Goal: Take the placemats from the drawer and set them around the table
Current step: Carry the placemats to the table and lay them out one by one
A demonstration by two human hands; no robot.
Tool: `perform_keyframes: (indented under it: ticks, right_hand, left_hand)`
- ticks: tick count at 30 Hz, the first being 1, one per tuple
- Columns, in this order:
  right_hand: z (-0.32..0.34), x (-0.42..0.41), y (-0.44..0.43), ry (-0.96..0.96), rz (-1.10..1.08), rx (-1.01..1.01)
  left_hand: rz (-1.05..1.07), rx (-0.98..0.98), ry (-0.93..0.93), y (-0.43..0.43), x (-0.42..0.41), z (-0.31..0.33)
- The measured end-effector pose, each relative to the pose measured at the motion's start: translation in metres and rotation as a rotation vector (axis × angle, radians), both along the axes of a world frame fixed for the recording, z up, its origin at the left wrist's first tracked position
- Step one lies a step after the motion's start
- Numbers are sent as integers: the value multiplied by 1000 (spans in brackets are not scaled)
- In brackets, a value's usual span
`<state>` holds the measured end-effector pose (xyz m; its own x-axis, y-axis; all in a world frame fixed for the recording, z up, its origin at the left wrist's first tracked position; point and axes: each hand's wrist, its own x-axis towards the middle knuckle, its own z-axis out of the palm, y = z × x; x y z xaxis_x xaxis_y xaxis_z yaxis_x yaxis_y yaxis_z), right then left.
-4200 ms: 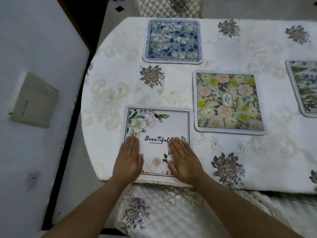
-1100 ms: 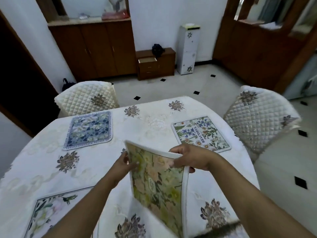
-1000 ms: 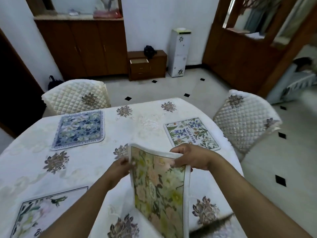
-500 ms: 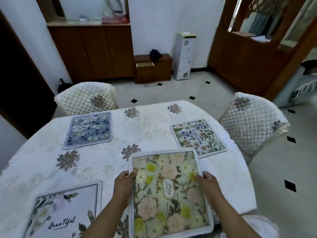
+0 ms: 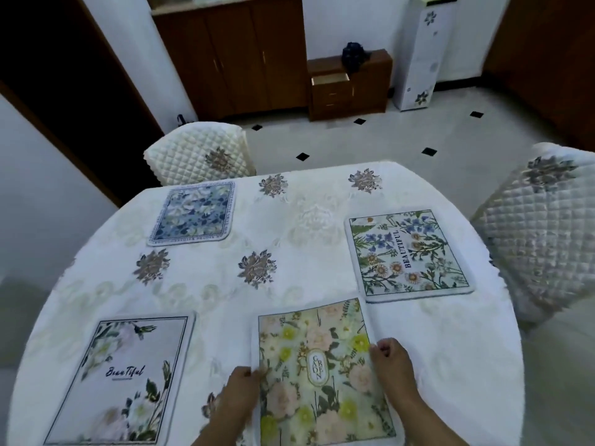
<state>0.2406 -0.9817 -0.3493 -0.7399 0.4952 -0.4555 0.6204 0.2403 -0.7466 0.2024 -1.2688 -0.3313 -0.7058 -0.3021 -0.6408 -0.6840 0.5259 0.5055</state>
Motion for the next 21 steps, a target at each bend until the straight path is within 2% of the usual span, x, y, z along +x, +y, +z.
perform_keyframes:
  ticks: [5, 11, 21]
  right_hand:
    - [-16, 3, 4, -32, 146, 140]
    - [-18, 2, -3, -78, 299, 327]
    - [-17, 23, 4, -163, 193, 451]
  left_hand:
    - [-31, -104, 18, 9, 18, 2]
    - [-91, -132, 144, -11, 15, -17]
    - [-351, -109, 275, -16, 22, -23]
